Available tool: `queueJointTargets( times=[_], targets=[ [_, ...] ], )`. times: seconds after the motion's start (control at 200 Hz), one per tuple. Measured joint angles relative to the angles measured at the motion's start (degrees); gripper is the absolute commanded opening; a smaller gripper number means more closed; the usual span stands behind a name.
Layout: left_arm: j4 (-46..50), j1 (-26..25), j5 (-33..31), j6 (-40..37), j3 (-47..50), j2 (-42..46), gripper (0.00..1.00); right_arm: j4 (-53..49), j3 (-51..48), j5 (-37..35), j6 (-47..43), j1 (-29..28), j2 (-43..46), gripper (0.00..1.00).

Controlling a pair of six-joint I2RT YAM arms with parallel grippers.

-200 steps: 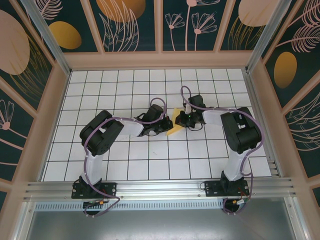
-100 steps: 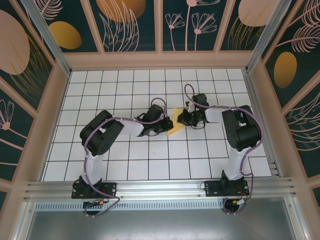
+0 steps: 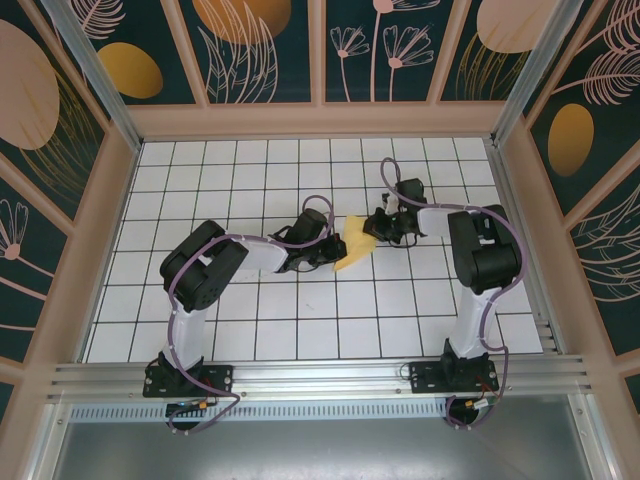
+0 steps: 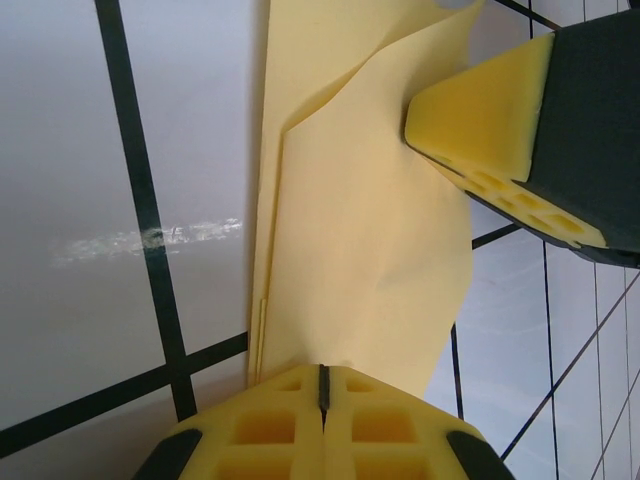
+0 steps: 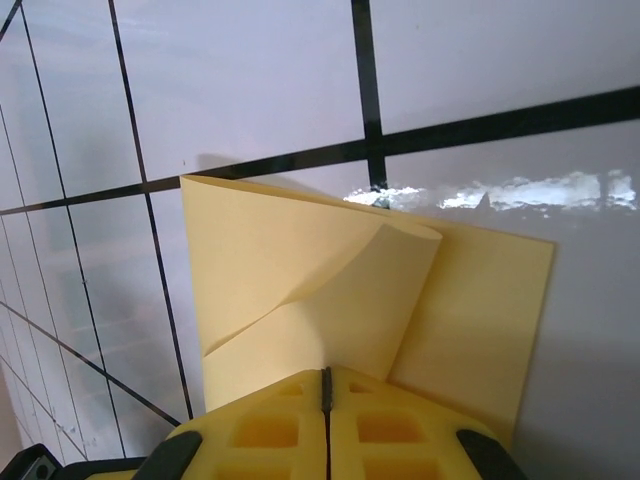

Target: Fold a paper plane with a square sheet of paper (pick it up from the middle)

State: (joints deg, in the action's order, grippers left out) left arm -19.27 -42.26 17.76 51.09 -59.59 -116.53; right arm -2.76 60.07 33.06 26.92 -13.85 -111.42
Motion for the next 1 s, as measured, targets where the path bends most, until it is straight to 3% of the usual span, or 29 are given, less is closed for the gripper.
queueJointTargets(
  times=[0.46, 0.756, 1.001],
  targets=[
    [0.0, 0.0, 0.0, 0.0, 0.0, 0.0, 0.03, 2.8, 3.9, -5.6, 0.6, 5.6, -1.6, 0.07],
    [0.0, 0.0, 0.0, 0.0, -0.1, 0.0, 0.04, 4.3, 1.5, -3.2, -1.2, 2.7, 3.5, 0.09],
    [0.0, 0.0, -0.1, 0.0, -0.1, 0.0, 0.04, 4.3, 1.4, -1.0, -2.6, -0.6, 1.9, 0.09]
  ],
)
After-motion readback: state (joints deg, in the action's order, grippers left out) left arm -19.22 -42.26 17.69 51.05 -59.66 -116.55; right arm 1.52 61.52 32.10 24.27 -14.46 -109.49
